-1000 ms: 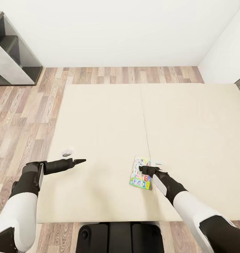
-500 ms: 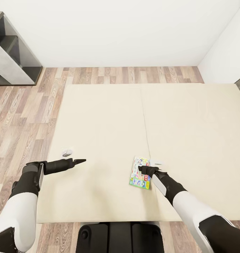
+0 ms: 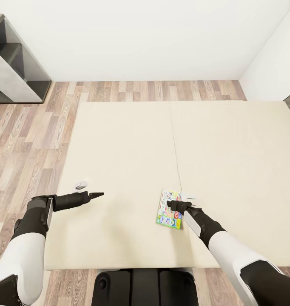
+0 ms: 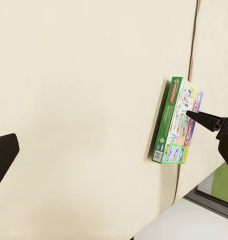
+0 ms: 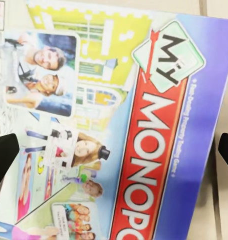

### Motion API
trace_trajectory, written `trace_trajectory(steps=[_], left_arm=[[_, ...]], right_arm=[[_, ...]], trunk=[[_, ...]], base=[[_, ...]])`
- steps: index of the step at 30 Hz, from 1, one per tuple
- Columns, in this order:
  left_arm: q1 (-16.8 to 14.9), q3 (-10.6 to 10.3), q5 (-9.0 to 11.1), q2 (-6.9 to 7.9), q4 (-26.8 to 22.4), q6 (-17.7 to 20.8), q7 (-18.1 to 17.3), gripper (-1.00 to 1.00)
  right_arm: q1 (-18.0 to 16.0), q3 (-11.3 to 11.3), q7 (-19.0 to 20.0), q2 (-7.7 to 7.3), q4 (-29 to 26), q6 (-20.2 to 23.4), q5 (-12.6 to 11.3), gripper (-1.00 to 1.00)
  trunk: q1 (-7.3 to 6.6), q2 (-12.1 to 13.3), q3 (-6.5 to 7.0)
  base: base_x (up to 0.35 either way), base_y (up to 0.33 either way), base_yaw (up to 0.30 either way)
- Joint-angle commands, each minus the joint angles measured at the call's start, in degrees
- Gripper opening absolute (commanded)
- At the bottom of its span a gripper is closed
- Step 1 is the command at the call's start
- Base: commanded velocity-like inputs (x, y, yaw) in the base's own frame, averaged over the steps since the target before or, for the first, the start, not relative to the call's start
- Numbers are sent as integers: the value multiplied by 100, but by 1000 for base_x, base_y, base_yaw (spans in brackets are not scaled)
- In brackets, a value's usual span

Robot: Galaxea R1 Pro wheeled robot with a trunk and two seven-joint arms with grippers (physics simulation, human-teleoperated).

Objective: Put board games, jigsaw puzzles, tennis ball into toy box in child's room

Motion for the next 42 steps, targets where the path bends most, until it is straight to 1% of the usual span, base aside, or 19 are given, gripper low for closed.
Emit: trace_trajectory(steps=[1,4,13,33,39,42], left_arm=[[-6,23,-58,-4,-6,45,-56,100],[-6,23,-58,-5,-5,45,-56,100],[-7,23,-58,-9,-5,45,-53,100],[-6,23,-58,-8,-6,45,-56,100],[-6,23,-58,-9,-7,45,-59,100],[-6,23,-58,-9,-7,45,-62,100]], right_arm=[[-3,47,-47,-5,-11,23,-53,100],[-3,47,-44,2,-11,23,-52,100],[-6,47,-39,101,-11,24,-51,100],[-12,47,-32,124,-45,39,-51,100],[-100,47,-32,220,-22,43,-51,100],[-116,47,-32,235,-15,42,-51,100]], trunk=[[3,-9,-7],[3,-9,-7],[3,-9,-7],[3,-9,-7],[3,-9,-7],[3,-9,-7]], base=[[0,0,0],[0,0,0],[0,0,0],[0,0,0],[0,0,0],[0,0,0]])
